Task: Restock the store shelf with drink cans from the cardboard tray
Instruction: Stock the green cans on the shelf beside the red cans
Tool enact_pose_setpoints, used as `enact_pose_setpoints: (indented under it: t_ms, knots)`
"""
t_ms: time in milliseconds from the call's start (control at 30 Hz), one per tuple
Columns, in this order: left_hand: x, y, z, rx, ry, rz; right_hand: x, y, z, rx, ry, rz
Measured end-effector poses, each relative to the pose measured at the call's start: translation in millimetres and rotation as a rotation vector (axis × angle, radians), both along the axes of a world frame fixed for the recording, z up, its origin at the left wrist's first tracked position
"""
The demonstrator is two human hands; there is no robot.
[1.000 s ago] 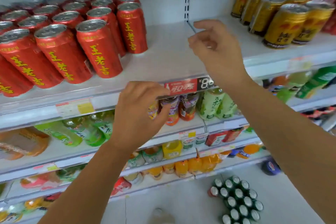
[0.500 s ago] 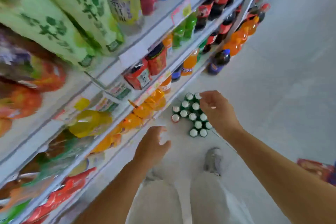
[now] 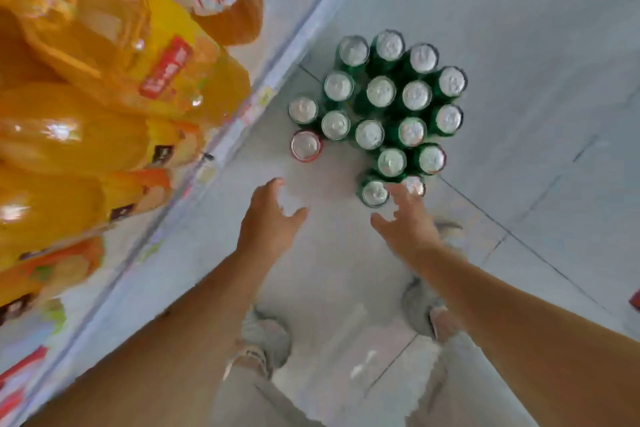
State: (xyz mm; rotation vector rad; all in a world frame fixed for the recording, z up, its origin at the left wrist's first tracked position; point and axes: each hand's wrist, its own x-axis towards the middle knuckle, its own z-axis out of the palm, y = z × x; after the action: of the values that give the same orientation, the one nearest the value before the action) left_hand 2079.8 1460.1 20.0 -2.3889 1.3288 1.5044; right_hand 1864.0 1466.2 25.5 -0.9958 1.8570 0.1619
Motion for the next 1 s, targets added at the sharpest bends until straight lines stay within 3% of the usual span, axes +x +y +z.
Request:
enact_pose_setpoints:
  t_ms: [233,600,767,1000]
  knots:
    - [-6,-40,-92,-0.187,-0.003,0.029,16,9,-76,-0.135,0.087,-0.015]
    - [-23,-58,-124,-0.347,0.000,0.072,31,19,-115,-0.279,0.264,0.018]
    - [-13,-38,-65,-0.289,-0.026,0.116,25,12,-64,-0.237,0.252,-0.001]
    - [10,-5,132,-0.343,0.025,0.166,45,-6,126,-0.407,0.016,-0.107]
